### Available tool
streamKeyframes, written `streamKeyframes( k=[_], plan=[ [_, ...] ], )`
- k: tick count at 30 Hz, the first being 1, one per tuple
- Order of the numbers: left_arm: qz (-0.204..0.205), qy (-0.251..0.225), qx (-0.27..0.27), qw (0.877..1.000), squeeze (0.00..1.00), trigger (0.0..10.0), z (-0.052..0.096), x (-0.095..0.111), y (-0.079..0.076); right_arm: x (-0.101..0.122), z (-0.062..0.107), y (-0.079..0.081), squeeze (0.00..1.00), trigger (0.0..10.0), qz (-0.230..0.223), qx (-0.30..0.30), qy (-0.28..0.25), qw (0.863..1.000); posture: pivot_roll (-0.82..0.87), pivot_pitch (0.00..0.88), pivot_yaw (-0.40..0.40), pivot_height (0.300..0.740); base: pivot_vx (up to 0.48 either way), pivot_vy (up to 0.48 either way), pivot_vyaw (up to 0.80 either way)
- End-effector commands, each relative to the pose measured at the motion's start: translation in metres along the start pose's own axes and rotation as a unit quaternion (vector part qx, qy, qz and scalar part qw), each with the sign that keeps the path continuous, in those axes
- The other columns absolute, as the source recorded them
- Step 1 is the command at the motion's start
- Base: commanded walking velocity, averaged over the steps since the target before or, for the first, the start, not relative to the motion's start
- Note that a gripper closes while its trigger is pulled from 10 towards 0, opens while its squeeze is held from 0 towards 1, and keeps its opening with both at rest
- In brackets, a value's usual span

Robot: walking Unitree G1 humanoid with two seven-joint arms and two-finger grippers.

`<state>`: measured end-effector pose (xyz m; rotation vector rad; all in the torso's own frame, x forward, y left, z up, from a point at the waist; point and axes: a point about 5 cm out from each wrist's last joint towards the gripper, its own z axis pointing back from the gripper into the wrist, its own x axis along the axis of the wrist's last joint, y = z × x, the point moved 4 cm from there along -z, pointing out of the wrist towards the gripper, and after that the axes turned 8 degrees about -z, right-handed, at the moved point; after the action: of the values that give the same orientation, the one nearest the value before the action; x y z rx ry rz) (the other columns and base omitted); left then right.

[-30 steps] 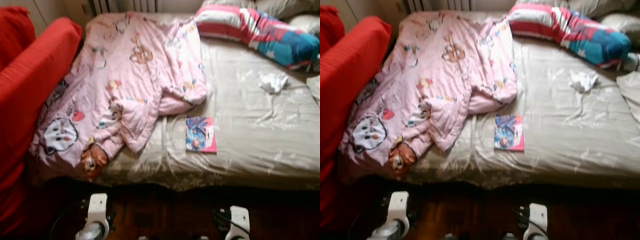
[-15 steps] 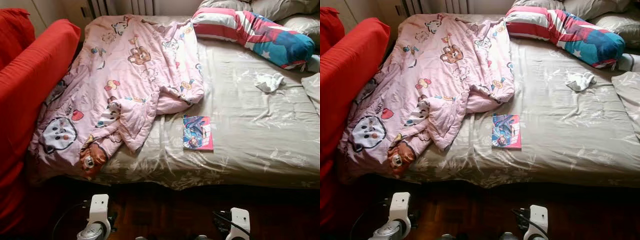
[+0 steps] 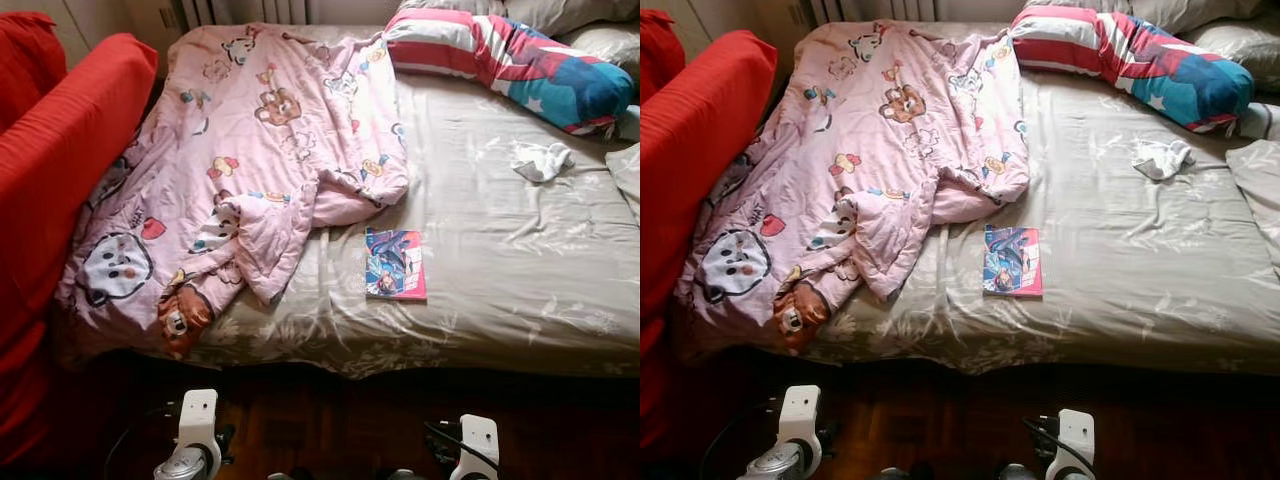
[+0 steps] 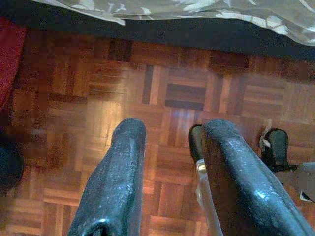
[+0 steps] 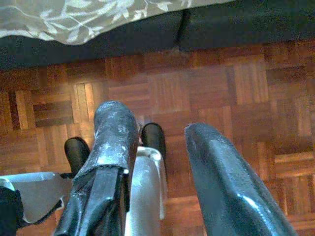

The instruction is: Clean up the room

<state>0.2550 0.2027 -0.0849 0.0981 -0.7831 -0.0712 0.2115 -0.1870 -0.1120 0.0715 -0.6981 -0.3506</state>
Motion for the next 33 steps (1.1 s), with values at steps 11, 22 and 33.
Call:
streamKeyframes(
  k=[11, 22, 33],
  plan=[
    [-0.002, 0.019, 0.002, 1.000, 0.00, 10.0, 0.0023, -0.0113, 0.0051, -0.0028, 0.0004, 0.0024, 0.00, 10.0, -0.006, 0.002, 0.000, 1.000, -0.07, 0.212, 0.037, 0.740, 0.276, 0.000, 0.00],
    [-0.002, 0.019, 0.002, 1.000, 0.00, 10.0, 0.0023, -0.0113, 0.0051, -0.0028, 0.0004, 0.0024, 0.00, 10.0, -0.006, 0.002, 0.000, 1.000, -0.07, 0.212, 0.037, 0.740, 0.277, 0.000, 0.00],
    [-0.002, 0.019, 0.002, 1.000, 0.00, 10.0, 0.0023, -0.0113, 0.0051, -0.0028, 0.0004, 0.0024, 0.00, 10.0, -0.006, 0.002, 0.000, 1.000, -0.07, 0.212, 0.037, 0.740, 0.277, 0.000, 0.00]
  ],
)
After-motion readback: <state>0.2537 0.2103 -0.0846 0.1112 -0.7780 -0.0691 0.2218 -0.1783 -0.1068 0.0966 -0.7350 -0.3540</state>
